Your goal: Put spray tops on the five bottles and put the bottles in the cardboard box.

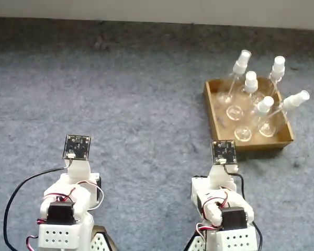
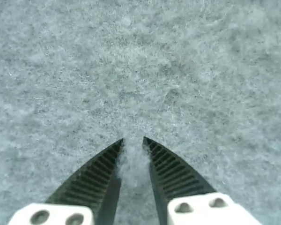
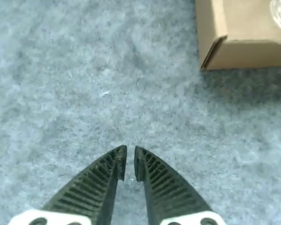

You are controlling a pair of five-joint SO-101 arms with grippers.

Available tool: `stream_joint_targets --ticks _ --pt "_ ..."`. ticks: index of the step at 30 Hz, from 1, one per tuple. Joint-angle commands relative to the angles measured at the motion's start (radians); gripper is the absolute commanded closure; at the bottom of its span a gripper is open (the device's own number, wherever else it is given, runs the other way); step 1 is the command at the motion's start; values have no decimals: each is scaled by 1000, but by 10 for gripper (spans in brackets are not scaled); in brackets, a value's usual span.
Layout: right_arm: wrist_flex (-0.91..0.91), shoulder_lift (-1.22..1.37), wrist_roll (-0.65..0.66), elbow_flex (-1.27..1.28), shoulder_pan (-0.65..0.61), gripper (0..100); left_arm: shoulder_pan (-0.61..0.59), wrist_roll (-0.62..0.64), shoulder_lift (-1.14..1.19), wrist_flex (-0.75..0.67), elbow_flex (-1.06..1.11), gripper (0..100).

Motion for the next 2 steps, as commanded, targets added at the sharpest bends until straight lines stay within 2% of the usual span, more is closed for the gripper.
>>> stream_joint_targets --ticks 1,2 --pt "8 -10 -5 119 -10 993 21 -6 -7 5 19 994" --pt "8 -10 -5 119 -10 993 21 -6 -7 5 19 994"
